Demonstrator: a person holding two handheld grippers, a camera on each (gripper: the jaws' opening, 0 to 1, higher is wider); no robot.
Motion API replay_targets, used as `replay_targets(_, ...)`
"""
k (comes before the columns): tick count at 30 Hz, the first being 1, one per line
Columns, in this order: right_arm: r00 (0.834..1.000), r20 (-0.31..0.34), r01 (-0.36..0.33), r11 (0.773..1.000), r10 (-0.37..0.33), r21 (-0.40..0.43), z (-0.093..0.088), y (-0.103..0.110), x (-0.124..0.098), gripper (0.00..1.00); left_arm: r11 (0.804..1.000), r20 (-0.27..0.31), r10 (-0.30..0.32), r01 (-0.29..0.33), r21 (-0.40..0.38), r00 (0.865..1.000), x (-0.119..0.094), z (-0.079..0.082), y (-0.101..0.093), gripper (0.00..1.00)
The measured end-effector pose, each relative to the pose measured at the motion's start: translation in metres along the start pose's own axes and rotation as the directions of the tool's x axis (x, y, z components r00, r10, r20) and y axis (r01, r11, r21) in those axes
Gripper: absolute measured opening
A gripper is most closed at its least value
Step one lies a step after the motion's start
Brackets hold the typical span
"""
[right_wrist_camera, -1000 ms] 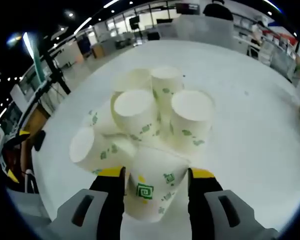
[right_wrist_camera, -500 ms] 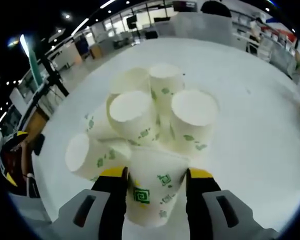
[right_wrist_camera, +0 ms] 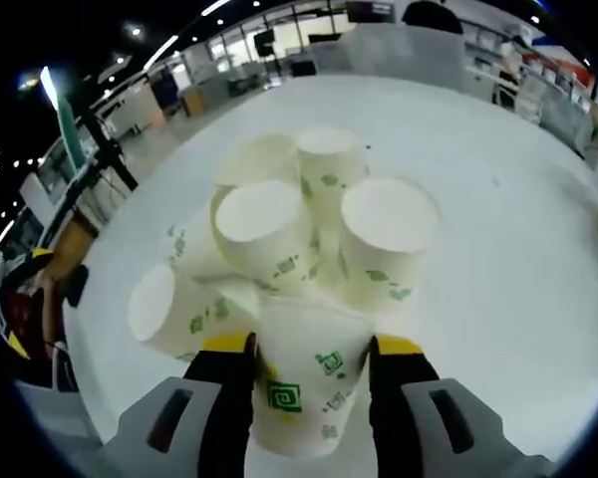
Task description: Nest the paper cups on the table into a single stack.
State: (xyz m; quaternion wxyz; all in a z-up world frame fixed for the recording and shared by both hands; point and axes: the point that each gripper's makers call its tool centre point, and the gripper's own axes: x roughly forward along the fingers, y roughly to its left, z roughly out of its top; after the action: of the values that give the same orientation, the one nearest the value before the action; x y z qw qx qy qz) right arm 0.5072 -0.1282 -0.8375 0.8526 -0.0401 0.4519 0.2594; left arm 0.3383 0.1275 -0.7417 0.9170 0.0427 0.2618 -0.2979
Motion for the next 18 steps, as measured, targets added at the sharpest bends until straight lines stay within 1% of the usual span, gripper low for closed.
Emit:
replay_targets(3, 1.000, 0.011, 0.001, 1.000, -0.001, -0.015, -0.001, 0.000, -0.003, 0.41, 1.000, 0.012, -0.001, 0.001, -0.003, 1.000, 0.000, 0.003, 0.000, 1.00)
replay_targets(7, 0.999, 0.039, 0.001, 0.999, 0.001, -0.032, 0.003, 0.001, -0.015, 0.41, 1.000, 0.007, -0.004, 0.004, 0.009, 1.000, -0.001, 0.004, 0.000, 1.00)
replay_targets(9, 0.998, 0.061, -0.005, 0.999, 0.007, -0.034, 0.007, 0.002, -0.022, 0.40, 1.000, 0.009, -0.003, 0.003, 0.007, 1.000, -0.001, 0.005, 0.000, 1.00)
replay_targets(11, 0.995, 0.098, -0.014, 0.999, 0.017, -0.034, 0.014, 0.002, -0.027, 0.40, 1.000, 0.013, 0.001, -0.001, 0.002, 1.000, -0.001, 0.005, 0.001, 1.00)
replay_targets(14, 0.989, 0.146, -0.030, 0.998, 0.038, -0.057, 0.023, 0.008, -0.037, 0.40, 1.000, 0.021, -0.001, 0.001, -0.001, 1.000, -0.001, 0.007, -0.002, 1.00)
replay_targets(18, 0.983, 0.180, -0.021, 0.998, 0.032, -0.066, 0.025, 0.009, -0.047, 0.39, 1.000, 0.023, -0.005, 0.005, 0.002, 1.000, -0.002, 0.006, -0.007, 1.00)
